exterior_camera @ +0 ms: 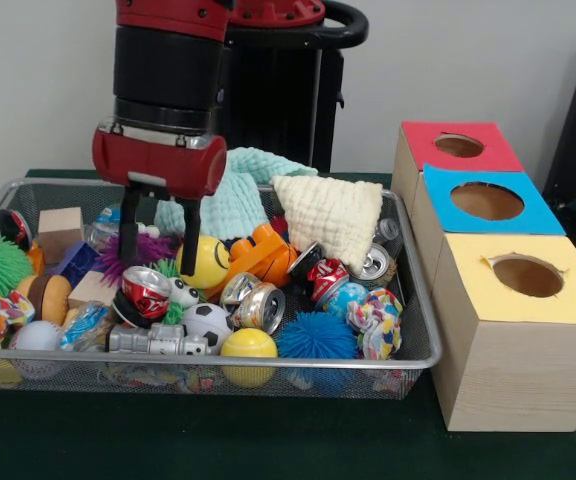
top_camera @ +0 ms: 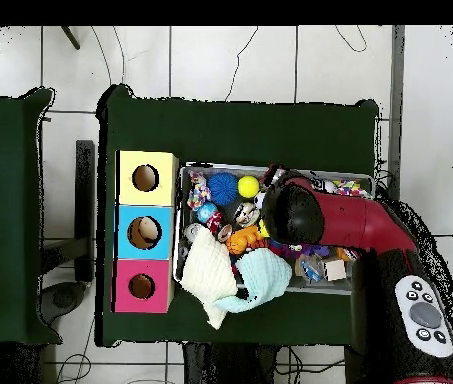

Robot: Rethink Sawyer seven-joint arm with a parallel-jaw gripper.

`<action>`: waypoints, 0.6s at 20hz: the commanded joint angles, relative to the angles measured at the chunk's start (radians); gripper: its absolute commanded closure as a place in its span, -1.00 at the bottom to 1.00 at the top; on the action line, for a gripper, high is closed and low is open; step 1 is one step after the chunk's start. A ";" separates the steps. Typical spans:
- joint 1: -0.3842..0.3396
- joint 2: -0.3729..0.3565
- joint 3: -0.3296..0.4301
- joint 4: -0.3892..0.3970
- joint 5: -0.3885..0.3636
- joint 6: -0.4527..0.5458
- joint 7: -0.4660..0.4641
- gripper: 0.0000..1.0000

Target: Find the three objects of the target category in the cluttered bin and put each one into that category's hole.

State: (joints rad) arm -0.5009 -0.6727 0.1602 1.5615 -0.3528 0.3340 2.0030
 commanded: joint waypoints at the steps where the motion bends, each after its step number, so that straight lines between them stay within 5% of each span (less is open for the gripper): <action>1: 0.006 0.081 0.001 0.010 -0.013 0.159 -0.010 -1.00; 12: 0.018 0.114 -0.029 -0.006 -0.051 0.189 -0.026 -1.00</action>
State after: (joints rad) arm -0.4979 -0.6103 0.1518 1.5612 -0.3530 0.3970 2.0030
